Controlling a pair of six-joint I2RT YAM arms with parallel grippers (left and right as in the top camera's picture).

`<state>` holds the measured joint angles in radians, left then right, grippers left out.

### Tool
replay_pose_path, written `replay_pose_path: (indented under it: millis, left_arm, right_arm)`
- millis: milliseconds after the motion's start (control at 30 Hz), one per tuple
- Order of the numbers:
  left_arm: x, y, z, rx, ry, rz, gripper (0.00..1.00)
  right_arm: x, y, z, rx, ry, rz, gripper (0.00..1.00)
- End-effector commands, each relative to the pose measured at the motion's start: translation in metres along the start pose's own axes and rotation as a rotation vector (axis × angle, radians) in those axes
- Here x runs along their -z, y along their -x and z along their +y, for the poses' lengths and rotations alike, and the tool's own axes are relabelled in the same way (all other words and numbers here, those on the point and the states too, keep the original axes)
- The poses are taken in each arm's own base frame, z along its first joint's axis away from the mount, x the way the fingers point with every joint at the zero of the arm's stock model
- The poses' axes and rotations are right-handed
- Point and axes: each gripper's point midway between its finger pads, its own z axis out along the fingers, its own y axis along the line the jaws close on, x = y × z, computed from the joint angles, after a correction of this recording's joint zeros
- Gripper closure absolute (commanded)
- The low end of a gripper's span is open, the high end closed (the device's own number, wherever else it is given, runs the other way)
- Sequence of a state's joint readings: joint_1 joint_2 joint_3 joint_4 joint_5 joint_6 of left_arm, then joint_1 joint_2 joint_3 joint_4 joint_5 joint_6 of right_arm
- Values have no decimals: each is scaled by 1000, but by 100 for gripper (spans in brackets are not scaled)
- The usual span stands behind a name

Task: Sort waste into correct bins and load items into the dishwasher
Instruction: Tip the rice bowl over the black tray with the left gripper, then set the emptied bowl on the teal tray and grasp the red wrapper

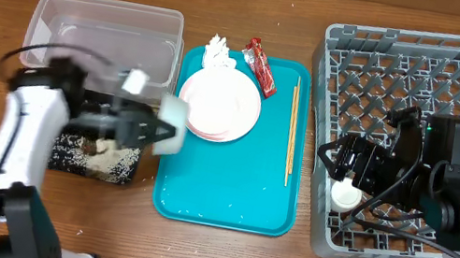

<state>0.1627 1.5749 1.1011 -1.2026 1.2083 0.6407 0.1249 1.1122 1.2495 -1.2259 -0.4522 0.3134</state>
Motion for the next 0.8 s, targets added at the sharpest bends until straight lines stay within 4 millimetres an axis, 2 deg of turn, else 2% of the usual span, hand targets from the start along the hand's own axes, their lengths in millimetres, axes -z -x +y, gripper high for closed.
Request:
replay_pose_path:
  millis: [0, 67, 167, 267, 300, 467, 500, 567, 667, 700, 733, 767]
  left_arm:
    - [-30, -15, 31, 343, 309, 158, 96]
    - [-45, -23, 44, 341, 478, 211, 96]
    - [-63, -34, 52, 311, 679, 259, 96]
    - [-65, -45, 64, 280, 993, 245, 96]
    - [-69, -47, 62, 238, 1091, 222, 96]
    - [-83, -52, 52, 180, 1171, 180, 89]
    - [-85, -53, 50, 179, 1166, 182, 84]
    - [-89, -54, 50, 179, 1155, 185, 63]
    - [-92, -54, 51, 182, 1149, 186, 50]
    - [-92, -51, 51, 183, 1145, 177, 48]
    - [-92, -46, 47, 185, 1134, 169, 37]
    - [-93, -40, 43, 170, 1117, 167, 36]
  right_arm:
    - [3, 4, 2, 15, 2, -18, 2]
    - [3, 4, 2, 14, 2, -18, 2]
    - [3, 3, 2, 13, 0, -15, 2]
    - [3, 4, 2, 14, 1, -17, 1]
    - [3, 4, 2, 15, 1, -19, 1]
    - [3, 4, 2, 15, 1, -19, 0]
    - [3, 4, 2, 15, 1, -19, 0]
    - [3, 4, 2, 15, 1, -19, 0]
    - [3, 4, 2, 15, 1, -19, 0]
    - [3, 4, 2, 15, 1, -19, 0]
    - [3, 4, 2, 15, 1, -18, 0]
    - [3, 4, 2, 15, 1, -19, 0]
